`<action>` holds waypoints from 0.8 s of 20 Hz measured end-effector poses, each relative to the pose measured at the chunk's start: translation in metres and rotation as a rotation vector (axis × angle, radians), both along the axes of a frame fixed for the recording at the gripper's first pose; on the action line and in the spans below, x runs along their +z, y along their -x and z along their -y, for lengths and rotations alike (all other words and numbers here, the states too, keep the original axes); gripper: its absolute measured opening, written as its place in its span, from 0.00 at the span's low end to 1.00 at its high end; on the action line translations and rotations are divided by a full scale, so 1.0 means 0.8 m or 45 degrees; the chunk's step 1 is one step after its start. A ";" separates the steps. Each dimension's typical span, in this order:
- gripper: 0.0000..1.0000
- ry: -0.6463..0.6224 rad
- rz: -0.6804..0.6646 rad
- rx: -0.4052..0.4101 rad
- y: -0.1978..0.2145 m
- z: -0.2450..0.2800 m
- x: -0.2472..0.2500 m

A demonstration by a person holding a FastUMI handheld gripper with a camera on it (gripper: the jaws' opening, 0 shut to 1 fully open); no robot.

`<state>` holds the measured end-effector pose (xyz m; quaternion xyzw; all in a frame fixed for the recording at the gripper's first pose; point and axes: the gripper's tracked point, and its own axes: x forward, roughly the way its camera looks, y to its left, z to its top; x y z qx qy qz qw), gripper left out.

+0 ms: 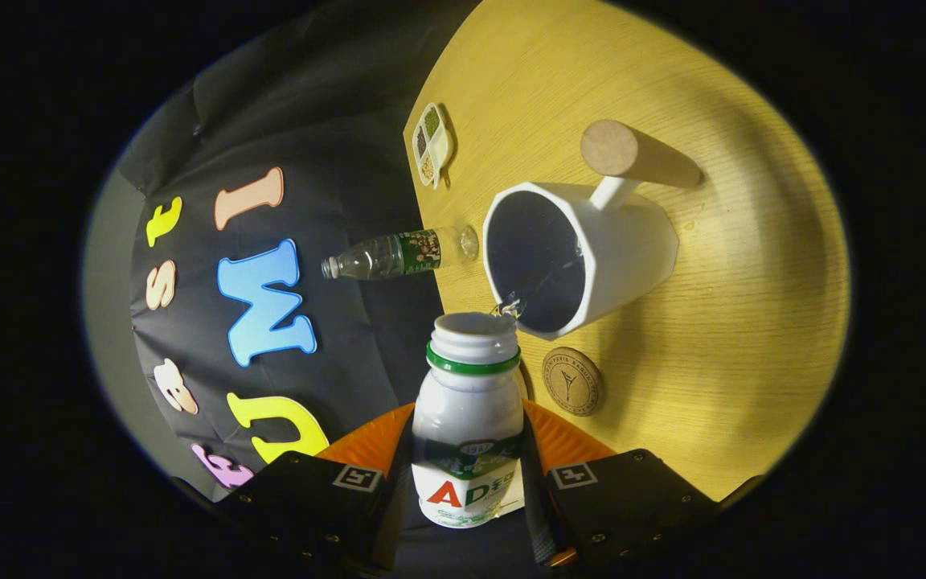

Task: Take the bottle from table, then pour the juice into the cup, finally place the bottle on the coaster

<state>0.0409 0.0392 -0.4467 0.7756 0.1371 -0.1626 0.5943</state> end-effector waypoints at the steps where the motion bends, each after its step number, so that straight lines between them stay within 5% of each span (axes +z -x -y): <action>1: 0.62 -0.006 -0.001 -0.008 0.000 0.002 0.000; 16: 0.61 -0.022 0.047 -0.041 -0.008 0.009 0.019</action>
